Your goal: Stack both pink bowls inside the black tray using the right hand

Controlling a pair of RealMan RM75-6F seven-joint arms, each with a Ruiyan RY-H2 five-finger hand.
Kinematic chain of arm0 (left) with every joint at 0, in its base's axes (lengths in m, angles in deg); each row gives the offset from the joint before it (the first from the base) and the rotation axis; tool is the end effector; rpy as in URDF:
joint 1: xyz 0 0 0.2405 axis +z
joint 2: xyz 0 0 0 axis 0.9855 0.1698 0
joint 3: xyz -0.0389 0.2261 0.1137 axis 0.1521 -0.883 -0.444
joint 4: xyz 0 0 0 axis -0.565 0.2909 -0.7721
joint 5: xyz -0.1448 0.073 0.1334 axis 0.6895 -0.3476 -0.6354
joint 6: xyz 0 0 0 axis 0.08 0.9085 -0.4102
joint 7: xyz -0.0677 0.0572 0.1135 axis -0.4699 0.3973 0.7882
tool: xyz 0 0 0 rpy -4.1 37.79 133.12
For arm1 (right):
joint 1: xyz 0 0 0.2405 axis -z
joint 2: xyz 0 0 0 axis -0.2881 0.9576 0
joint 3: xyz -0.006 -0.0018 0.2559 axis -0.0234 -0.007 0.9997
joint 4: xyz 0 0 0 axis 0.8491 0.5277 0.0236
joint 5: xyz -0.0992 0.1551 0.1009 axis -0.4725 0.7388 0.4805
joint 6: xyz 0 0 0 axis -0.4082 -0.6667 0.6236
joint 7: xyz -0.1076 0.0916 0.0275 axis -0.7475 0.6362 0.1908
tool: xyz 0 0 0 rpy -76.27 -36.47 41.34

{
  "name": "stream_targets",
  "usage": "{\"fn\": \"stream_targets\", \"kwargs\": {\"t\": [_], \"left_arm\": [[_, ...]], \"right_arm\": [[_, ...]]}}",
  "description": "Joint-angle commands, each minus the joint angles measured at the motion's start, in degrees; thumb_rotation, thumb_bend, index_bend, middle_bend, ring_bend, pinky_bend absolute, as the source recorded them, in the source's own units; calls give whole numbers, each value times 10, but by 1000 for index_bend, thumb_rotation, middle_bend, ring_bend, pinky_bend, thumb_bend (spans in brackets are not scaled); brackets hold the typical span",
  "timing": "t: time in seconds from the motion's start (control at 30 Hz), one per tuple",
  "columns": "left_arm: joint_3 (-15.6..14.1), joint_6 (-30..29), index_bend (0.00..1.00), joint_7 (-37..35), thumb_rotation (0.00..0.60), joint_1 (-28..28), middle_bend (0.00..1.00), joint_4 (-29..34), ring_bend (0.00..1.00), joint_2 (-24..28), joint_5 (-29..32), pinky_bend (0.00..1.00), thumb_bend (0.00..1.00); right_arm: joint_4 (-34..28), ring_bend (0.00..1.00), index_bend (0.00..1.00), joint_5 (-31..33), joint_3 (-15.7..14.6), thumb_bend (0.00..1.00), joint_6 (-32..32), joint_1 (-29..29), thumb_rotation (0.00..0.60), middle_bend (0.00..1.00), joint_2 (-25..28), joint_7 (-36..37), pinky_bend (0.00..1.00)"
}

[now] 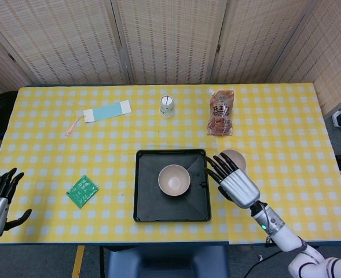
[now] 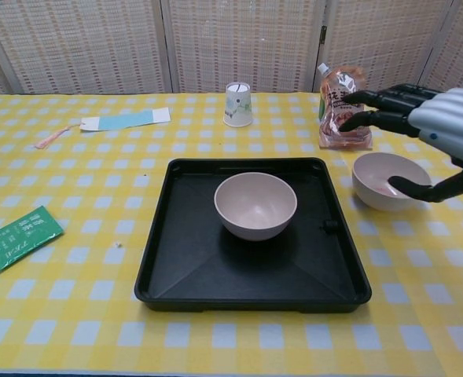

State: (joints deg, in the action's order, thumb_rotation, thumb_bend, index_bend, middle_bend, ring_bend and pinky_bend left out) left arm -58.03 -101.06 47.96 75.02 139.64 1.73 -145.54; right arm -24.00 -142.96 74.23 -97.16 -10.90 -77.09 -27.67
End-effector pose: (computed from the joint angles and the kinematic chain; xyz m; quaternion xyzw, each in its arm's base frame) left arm -0.3058 0.1776 0.1650 -0.6150 -0.3734 -0.3822 0.5799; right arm -0.2113 -0.2623 0.0452 0.7833 -0.2086 0.4021 0.4256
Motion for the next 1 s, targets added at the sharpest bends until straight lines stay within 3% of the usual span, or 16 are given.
{"fn": "stream_targets", "kwargs": {"t": [0.03,0.17,0.37,1.0], "left_arm": [[-1,1,0,5,600,-1,0,2,0,-2,-1,0,283],[-2,1,0,11,600,-1,0,3,0,-4,-3,0,283],[-4,6,0,9,600,-3,0,2,0,-5,-4,0,283],[-1,16,0,2,600,-7,0,1,0,-1,7,0,283]], "right_arm": [[10,0,172,10,-12,475,-23,26,600,0,16,20,0],[47,0,193,28,-9,475,-34,44,600,0,11,55,0],[114,0,257,64,2,475,9,40,600,0,-12,94,0],[240,0,378,84,16,475,90,2,600,0,-98,135,0]]}}
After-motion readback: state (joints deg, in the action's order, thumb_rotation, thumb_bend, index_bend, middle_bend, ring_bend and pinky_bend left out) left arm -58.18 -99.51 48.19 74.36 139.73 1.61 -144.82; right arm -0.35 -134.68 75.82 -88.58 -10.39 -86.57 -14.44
